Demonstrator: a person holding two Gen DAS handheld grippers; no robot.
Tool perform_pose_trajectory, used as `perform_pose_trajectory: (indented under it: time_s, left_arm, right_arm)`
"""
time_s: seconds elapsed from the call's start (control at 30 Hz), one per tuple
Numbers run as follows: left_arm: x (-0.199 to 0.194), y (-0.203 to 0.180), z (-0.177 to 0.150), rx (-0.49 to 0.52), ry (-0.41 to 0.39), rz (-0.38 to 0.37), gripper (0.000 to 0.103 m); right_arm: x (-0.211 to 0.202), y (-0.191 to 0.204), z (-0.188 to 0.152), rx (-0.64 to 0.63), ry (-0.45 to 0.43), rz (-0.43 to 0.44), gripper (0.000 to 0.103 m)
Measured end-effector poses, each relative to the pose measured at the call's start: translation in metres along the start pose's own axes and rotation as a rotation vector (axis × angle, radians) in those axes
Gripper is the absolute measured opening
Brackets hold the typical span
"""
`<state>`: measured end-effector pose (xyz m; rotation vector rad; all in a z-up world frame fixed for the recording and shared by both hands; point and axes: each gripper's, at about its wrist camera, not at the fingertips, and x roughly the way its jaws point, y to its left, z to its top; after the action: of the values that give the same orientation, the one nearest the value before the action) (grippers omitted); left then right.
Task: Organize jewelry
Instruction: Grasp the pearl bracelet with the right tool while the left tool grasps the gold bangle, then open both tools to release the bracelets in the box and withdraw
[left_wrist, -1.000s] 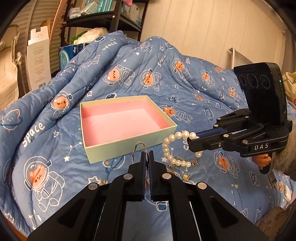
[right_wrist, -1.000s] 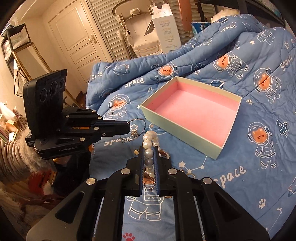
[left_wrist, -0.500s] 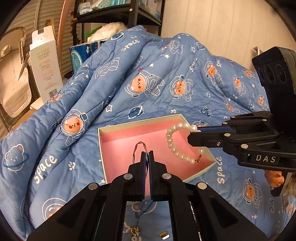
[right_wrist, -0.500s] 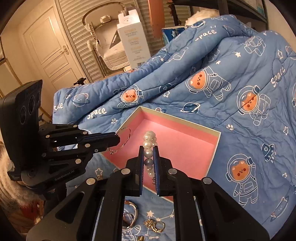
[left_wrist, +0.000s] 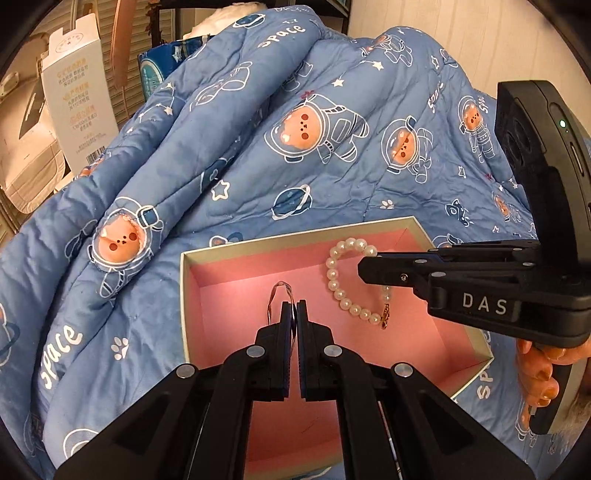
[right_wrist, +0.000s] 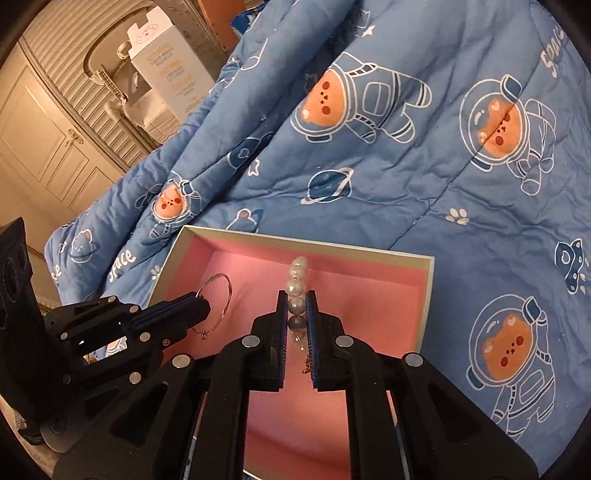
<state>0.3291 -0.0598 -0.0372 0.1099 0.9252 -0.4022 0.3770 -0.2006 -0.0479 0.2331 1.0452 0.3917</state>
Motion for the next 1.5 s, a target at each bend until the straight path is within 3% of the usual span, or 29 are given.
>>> perform_pose_trajectory:
  time_s: [0.37, 0.57, 0.63, 0.7, 0.8, 0.93, 1.0, 1.07, 1.2, 1.5]
  left_arm:
    - [0.028, -0.017, -0.001, 0.011, 0.043, -0.001, 0.003]
    - [0.034, -0.013, -0.001, -0.010, 0.043, 0.002, 0.004]
    - [0.029, -0.014, -0.001, 0.000, 0.017, -0.002, 0.011]
    - [0.019, -0.016, -0.003, 0.018, -0.019, 0.013, 0.044]
    - [0.002, -0.016, -0.004, 0.025, -0.073, 0.006, 0.049]
    - [-0.028, -0.015, -0.008, 0.034, -0.128, 0.010, 0.055]
    - [-0.046, -0.012, -0.015, 0.042, -0.159, 0.027, 0.074]
    - [-0.064, -0.008, -0.024, 0.038, -0.196, 0.036, 0.081]
    - [-0.089, 0.002, -0.053, 0.004, -0.221, 0.054, 0.084]
    - [-0.115, 0.013, -0.128, -0.093, -0.207, 0.089, 0.087]
  right_arm:
    - [0.010, 0.002, 0.003, -0.104, -0.020, -0.180, 0.010]
    - [0.012, 0.004, 0.003, -0.143, -0.028, -0.219, 0.010]
    - [0.012, 0.004, 0.002, -0.148, -0.031, -0.224, 0.011]
    - [0.012, 0.004, 0.001, -0.149, -0.034, -0.223, 0.029]
    - [0.004, 0.006, 0.000, -0.147, -0.076, -0.216, 0.044]
    - [-0.014, 0.008, -0.001, -0.137, -0.121, -0.202, 0.046]
    - [-0.025, 0.008, -0.005, -0.123, -0.150, -0.209, 0.062]
    - [-0.041, 0.008, -0.013, -0.125, -0.185, -0.213, 0.066]
    - [-0.066, 0.012, -0.038, -0.160, -0.206, -0.233, 0.066]
    - [-0.094, 0.004, -0.124, -0.202, -0.153, -0.253, 0.066]
